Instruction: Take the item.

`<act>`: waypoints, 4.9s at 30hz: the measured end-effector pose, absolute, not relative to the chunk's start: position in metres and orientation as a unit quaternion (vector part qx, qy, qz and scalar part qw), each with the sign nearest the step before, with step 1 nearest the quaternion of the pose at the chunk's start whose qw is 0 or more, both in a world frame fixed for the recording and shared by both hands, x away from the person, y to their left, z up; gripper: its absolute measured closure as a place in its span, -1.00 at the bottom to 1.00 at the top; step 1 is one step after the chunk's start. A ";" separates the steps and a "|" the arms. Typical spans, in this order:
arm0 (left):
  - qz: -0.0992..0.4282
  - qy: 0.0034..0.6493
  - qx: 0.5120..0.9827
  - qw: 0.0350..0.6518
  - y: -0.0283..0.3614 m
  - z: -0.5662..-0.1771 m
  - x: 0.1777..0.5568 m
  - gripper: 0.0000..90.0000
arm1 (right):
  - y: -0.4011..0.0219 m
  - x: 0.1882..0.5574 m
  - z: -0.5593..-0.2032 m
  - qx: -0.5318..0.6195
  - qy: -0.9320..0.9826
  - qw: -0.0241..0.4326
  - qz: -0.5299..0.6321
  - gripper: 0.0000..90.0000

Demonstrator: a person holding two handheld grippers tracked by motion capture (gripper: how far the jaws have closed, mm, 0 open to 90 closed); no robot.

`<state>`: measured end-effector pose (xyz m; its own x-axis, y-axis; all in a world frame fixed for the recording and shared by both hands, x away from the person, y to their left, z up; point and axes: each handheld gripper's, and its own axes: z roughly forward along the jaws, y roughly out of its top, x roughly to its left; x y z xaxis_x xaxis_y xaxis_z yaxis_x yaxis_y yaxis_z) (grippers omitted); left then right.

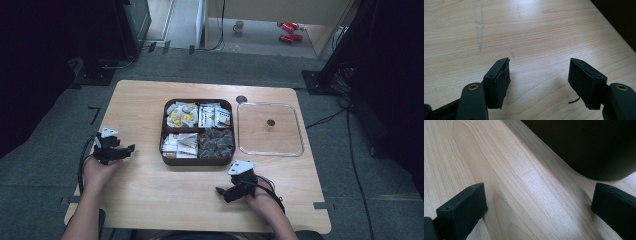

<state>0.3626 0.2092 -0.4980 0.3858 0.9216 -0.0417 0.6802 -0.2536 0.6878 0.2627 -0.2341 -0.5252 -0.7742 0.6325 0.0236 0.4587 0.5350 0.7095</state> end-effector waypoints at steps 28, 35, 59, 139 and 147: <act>0.176 0.409 0.803 0.397 0.164 -0.452 0.355 -0.13 | -0.234 0.263 -0.525 0.314 0.868 0.118 0.366 -1.00; 0.162 0.390 0.812 0.403 0.150 -0.445 0.355 -0.12 | -0.234 0.263 -0.525 0.314 0.868 0.118 0.366 -1.00; 0.135 0.341 0.837 0.405 0.100 -0.441 0.371 -0.08 | -0.234 0.263 -0.525 0.314 0.868 0.118 0.366 -1.00; 0.141 0.289 0.868 0.378 0.051 -0.471 0.404 0.77 | -0.234 0.261 -0.525 0.319 0.866 0.121 0.365 -1.00; 0.145 0.293 0.866 0.378 0.051 -0.469 0.404 1.00 | -0.234 0.261 -0.525 0.319 0.866 0.121 0.365 -1.00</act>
